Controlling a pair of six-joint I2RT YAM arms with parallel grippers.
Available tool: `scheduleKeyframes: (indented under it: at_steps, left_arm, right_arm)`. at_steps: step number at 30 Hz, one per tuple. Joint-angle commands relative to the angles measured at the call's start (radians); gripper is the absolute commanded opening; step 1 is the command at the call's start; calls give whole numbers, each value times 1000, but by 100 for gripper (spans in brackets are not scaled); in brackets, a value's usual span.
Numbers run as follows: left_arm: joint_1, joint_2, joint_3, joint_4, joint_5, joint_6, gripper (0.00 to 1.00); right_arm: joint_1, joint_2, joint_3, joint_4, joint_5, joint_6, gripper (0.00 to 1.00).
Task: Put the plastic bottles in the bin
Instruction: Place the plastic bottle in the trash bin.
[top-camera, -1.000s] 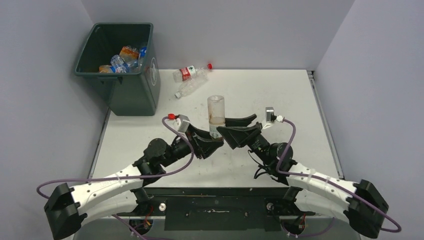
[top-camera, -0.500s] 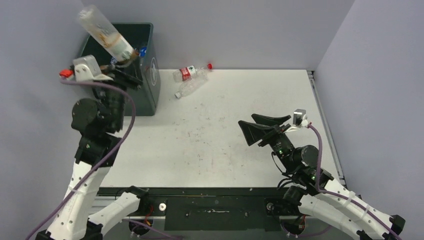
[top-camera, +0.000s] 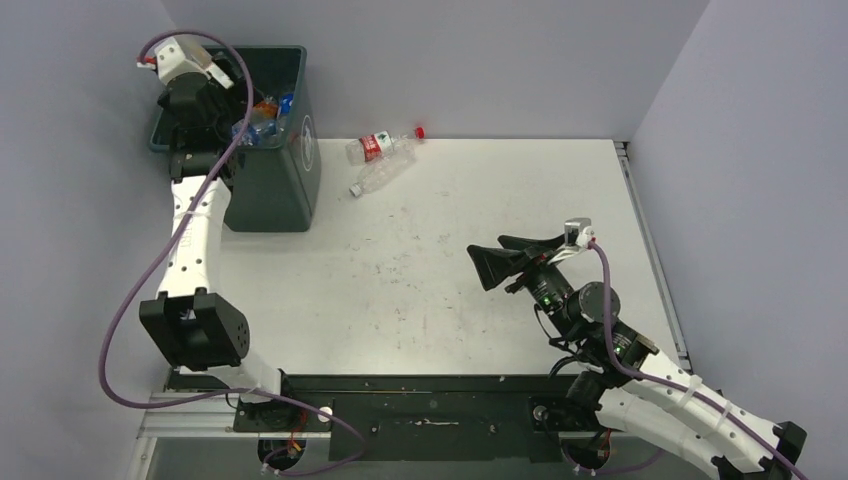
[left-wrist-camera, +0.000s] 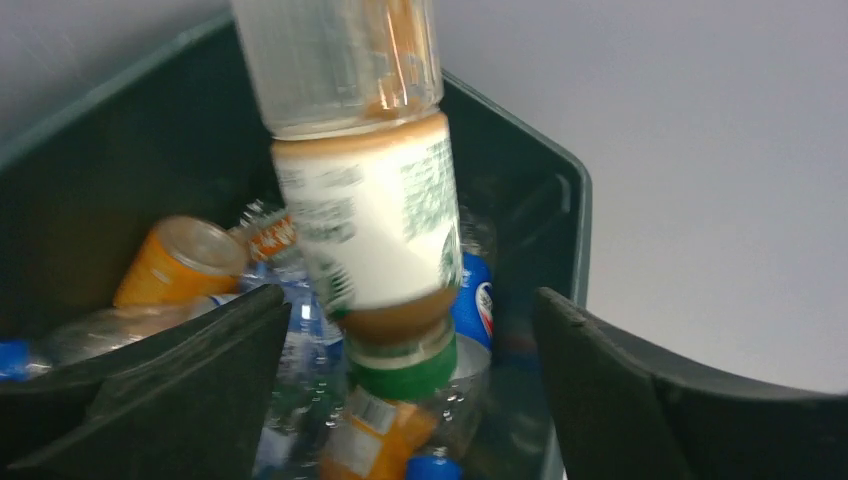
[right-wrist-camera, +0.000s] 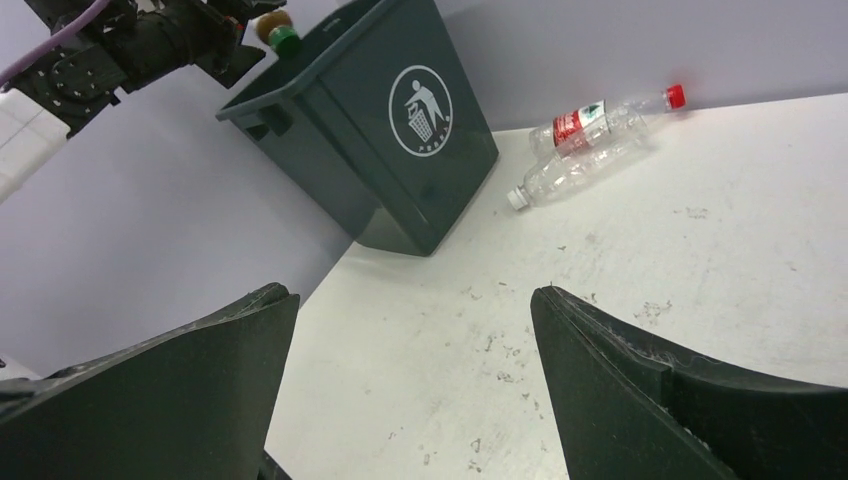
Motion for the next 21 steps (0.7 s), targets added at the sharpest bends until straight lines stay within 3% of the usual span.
scheduleKeyframes:
  at_steps: [1,4,8,14,21]
  left_arm:
    - [-36,-19,122,39,-12,38,97]
    - [-89,-86,90,115,-38,90,96]
    - [-258,-196,34,157,-84,210,96]
    - [-480,-439,-238,223,-126,291,96]
    - [-583,-664,-590,195,-61,290,96]
  right_arm:
    - [2,47,44,14,37,-6,90]
    - [1,84,32,52,67,-3,90]
    - [-1,198,18,143,122,23,90]
    - [-39,537,61,312,262,76,90]
    - [-236,1022,389,309,23,128,90]
